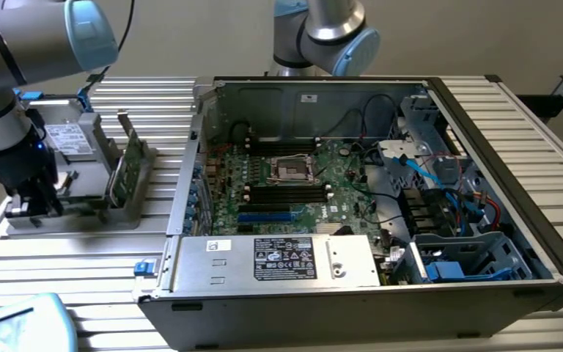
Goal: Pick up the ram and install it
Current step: 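Pick up the ram and move it above insertion slot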
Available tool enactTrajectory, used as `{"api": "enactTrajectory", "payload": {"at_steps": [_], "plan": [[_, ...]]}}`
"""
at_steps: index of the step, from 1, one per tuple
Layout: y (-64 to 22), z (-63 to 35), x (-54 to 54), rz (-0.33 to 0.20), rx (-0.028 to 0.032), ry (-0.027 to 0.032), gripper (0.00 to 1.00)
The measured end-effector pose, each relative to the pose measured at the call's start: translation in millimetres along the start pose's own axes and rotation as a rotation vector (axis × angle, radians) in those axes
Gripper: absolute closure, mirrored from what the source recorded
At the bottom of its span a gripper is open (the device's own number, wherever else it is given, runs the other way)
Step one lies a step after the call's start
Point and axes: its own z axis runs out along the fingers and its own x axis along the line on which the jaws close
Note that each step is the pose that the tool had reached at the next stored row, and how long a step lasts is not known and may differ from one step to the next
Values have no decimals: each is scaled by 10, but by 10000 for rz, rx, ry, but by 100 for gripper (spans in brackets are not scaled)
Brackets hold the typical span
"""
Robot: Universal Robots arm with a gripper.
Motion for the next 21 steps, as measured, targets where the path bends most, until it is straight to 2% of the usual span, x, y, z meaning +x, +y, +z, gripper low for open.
{"api": "enactTrajectory", "payload": {"at_steps": [4, 10, 21], "plan": [[-5, -63, -4, 3, -52, -12, 85], [-19, -128, -6, 12, -191, -32, 85], [-105, -298, -5, 43, -696, -120, 85]]}}
